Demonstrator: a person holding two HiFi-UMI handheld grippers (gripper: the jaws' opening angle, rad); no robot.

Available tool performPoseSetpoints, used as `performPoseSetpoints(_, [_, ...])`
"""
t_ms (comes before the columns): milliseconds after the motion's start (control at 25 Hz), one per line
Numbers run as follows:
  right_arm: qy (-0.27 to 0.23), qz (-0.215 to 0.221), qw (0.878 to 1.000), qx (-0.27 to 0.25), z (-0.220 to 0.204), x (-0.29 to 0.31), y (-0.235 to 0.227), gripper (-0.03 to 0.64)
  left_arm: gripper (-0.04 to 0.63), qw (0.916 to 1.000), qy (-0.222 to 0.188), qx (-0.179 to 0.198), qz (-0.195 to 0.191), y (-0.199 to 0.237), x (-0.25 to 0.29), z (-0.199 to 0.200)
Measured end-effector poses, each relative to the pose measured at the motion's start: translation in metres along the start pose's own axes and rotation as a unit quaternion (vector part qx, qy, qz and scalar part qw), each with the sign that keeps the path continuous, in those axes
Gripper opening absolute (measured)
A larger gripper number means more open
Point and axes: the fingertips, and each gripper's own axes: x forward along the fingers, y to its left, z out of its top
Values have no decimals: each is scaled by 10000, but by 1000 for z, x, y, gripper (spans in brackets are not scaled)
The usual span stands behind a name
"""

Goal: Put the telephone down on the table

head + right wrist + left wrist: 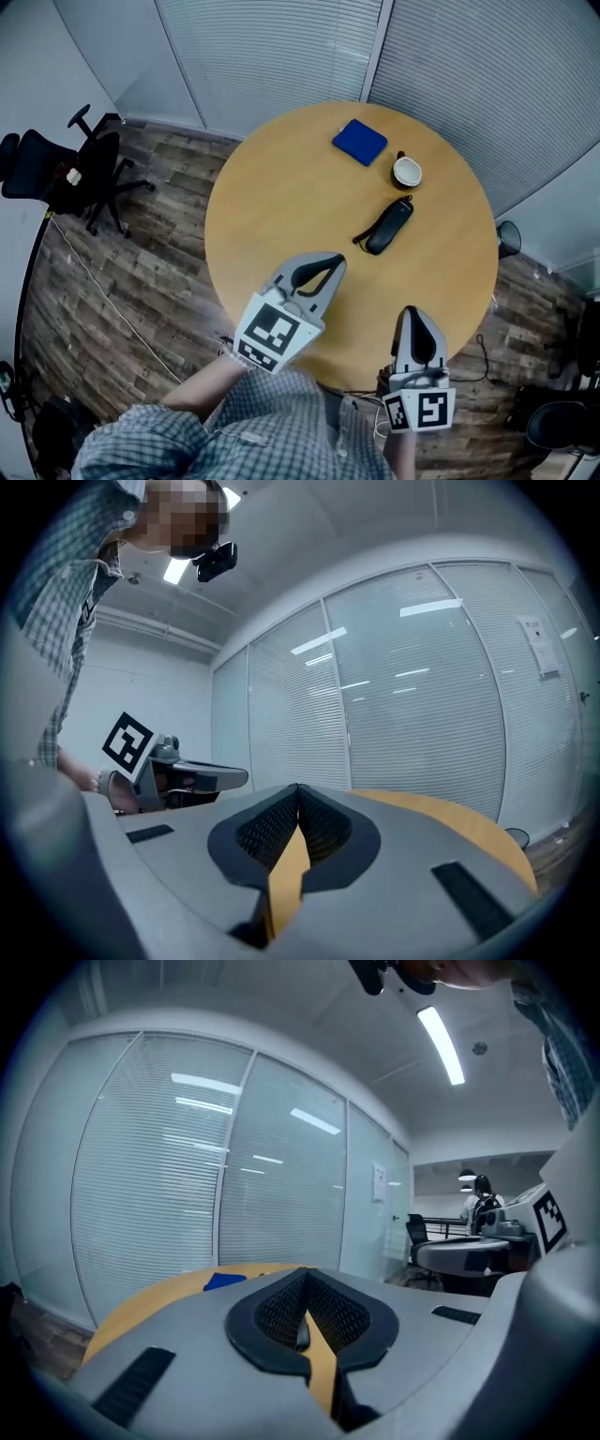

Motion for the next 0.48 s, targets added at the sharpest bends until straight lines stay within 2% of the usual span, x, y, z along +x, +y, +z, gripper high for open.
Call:
performPoseSetpoints(160, [-100, 122, 9998, -75, 9, 8, 13, 11, 6, 10000, -44, 43, 23, -3, -26, 1])
performPoseSetpoints(360, [-160, 403, 9987, -279, 18, 16, 31, 11, 6, 9983, -230, -532, 42, -4, -49, 3])
performPoseSetpoints(480, [-189, 454, 9981, -367, 23, 16, 37, 11, 6, 9983, -207, -533, -62, -9, -56, 4])
